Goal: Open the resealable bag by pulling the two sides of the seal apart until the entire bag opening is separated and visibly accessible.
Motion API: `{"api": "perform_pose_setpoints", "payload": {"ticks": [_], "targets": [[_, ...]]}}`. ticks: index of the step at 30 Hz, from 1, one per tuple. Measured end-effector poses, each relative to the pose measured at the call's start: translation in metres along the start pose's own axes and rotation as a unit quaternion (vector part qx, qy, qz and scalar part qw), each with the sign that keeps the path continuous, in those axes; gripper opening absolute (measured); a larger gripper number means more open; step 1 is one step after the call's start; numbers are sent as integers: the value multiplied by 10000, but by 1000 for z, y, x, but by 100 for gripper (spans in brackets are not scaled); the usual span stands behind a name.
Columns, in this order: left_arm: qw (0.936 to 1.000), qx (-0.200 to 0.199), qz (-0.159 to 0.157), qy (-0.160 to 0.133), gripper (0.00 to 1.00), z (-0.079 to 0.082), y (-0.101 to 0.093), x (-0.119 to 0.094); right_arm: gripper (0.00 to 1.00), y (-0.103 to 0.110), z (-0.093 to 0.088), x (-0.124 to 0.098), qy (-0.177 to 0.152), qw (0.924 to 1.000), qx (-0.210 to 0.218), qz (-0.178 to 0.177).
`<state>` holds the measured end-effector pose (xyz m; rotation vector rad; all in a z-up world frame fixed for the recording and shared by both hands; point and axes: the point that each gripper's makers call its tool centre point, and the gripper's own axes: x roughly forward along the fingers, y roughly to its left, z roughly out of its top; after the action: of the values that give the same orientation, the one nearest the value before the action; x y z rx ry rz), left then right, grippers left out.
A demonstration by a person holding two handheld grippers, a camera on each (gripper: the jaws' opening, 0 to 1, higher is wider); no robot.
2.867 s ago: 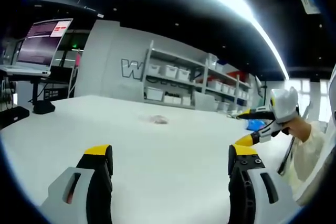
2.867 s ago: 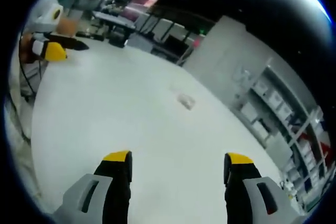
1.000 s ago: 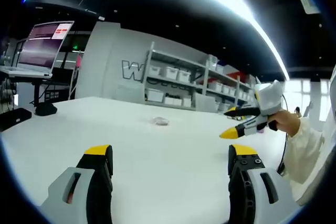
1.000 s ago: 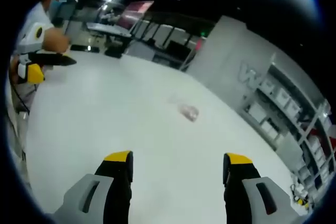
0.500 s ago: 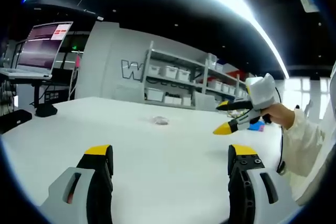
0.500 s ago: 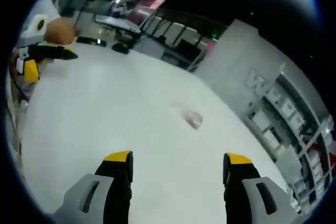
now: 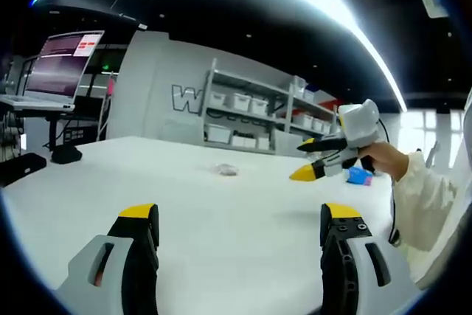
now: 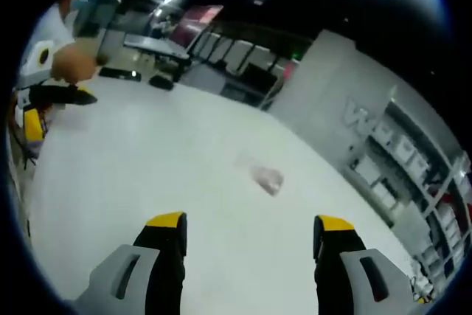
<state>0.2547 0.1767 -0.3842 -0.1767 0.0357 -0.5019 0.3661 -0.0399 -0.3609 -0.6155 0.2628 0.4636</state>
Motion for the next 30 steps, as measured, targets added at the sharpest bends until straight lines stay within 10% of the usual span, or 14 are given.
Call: {"api": "perform_pose_setpoints", "payload": {"ticks": [30], "targets": [[10000,-4,32,-41,89,2,4,-3,67,-3,6,44,-147,9985,518,-128]]}}
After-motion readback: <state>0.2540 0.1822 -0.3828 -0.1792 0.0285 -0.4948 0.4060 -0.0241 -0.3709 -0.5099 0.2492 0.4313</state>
